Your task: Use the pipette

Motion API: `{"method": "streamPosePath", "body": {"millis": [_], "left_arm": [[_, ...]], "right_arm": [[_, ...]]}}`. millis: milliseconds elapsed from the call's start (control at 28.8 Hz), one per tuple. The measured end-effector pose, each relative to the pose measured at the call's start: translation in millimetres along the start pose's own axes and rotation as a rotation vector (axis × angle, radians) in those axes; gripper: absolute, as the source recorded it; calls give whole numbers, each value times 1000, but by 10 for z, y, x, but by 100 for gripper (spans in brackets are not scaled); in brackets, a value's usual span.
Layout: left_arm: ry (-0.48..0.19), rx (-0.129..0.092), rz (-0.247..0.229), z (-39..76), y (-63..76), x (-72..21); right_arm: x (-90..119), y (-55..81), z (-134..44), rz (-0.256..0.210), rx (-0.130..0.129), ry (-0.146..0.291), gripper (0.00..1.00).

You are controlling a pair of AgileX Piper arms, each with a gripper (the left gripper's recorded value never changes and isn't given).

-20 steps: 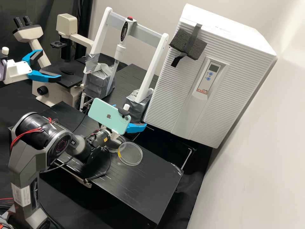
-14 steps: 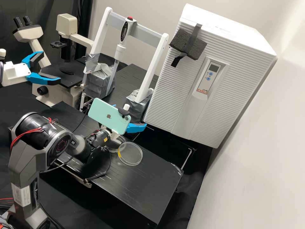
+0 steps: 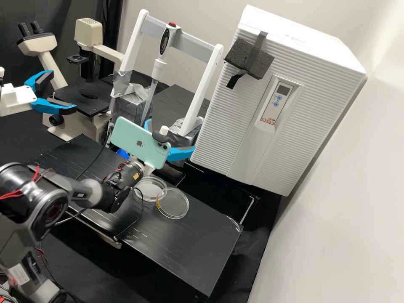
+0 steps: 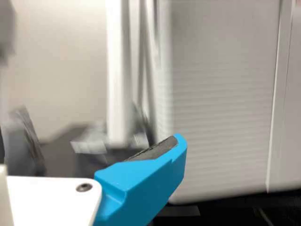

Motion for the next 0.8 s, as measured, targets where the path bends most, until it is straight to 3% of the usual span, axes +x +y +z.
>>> {"method": "streamPosePath", "body": {"millis": [70,174,313,521,660,799], "left_arm": [[-1,0,12,5,33,-23],[-6,-17,34,13,85,-37],[-12,-32,50,21,128,-55],[-4,-37,66,-5,164,-66],[3,-48,67,-24,165,-67],[3,-42,67,-56,169,-69]], "right_arm": [[15,45,-213,14,9,76,100],[41,58,-449,16,20,155,100],[138,67,-717,6,21,212,100],[378,94,-997,11,4,221,100],[562,69,-1130,1,-4,200,100],[741,-7,-1229,-18,-22,164,100]]}}
